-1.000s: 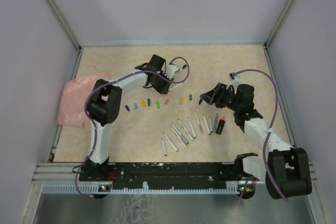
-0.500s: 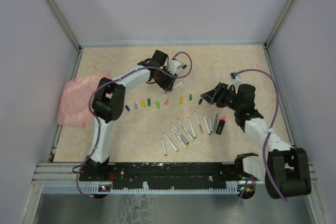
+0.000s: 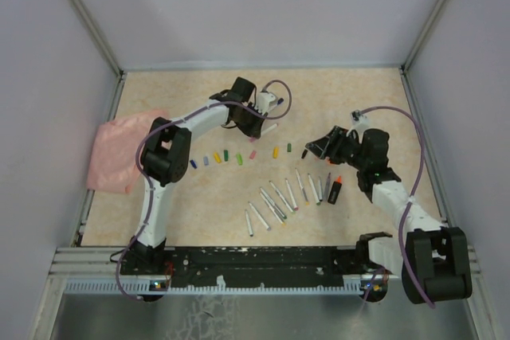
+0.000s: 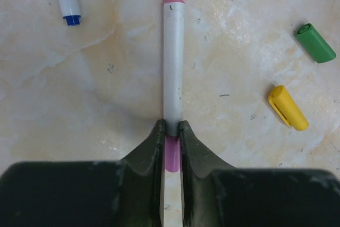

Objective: Open the pen caps
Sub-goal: Pick up the pen from the center of the board.

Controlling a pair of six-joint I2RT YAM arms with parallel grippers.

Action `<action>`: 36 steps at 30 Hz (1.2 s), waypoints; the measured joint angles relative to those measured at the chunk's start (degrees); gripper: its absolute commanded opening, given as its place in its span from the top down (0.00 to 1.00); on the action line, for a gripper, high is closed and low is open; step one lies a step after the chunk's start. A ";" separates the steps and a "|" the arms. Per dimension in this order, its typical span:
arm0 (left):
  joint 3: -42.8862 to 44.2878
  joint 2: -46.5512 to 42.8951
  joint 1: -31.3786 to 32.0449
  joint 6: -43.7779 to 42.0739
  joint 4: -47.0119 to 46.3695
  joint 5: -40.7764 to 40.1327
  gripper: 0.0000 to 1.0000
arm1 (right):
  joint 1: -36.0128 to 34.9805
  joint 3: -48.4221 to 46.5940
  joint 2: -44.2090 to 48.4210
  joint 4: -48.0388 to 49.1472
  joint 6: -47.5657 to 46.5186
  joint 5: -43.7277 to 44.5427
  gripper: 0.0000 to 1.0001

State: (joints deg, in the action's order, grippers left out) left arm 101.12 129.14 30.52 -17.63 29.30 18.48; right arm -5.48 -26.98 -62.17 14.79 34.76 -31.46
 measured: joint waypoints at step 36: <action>-23.30 -24.59 -4.28 9.70 9.94 28.57 1.00 | -20.22 -8.70 6.16 -6.64 -45.46 -11.30 0.36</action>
State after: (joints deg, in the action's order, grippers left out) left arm 77.82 104.55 26.24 -7.92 39.24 47.05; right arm -25.69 -35.68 -56.01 8.14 -10.70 -42.76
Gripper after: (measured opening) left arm 0.024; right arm 0.642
